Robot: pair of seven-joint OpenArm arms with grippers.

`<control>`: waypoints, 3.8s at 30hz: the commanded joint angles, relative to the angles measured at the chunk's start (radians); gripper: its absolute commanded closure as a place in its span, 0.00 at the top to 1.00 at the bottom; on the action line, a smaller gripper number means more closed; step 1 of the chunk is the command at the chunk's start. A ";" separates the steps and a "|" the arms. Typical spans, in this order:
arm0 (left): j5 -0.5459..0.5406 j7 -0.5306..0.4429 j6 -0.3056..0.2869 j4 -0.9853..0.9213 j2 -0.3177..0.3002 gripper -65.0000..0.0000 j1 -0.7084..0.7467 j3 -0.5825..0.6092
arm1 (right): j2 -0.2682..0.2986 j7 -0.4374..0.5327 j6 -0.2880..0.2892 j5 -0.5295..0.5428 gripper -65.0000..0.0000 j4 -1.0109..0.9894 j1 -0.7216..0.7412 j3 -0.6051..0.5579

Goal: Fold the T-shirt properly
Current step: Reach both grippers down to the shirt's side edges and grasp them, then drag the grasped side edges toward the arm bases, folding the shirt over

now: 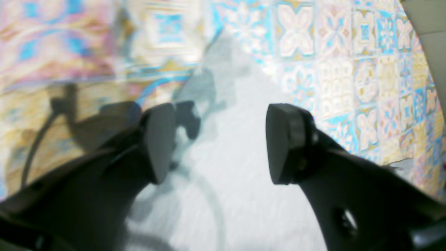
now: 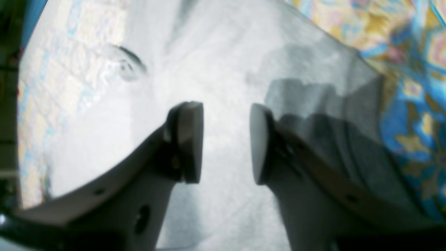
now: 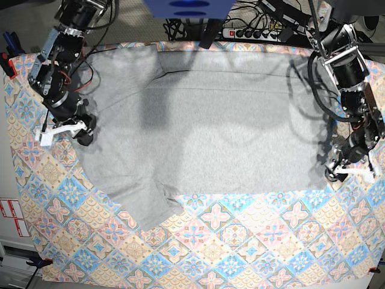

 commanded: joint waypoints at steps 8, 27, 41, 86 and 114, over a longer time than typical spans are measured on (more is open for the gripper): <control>0.115 -0.193 0.001 -0.262 -0.028 0.64 -0.126 0.051 | 0.009 0.013 0.009 -0.052 0.34 0.020 0.005 -0.074; 0.301 -0.338 0.001 -0.477 0.038 0.64 -0.218 0.157 | 0.007 0.008 0.009 -0.052 0.34 0.024 0.002 -0.094; 0.301 -0.331 -0.003 -0.386 0.071 0.00 -0.141 0.175 | 0.007 0.011 0.009 -0.052 0.34 0.061 0.003 -0.094; 0.004 -0.329 0.005 0.263 0.037 0.00 0.394 0.088 | 0.353 0.353 0.011 -0.056 0.43 -0.904 0.648 -0.939; 0.003 -0.329 0.005 0.456 0.038 0.00 0.466 0.088 | 0.385 0.278 0.185 -0.055 0.00 -0.652 0.442 -0.629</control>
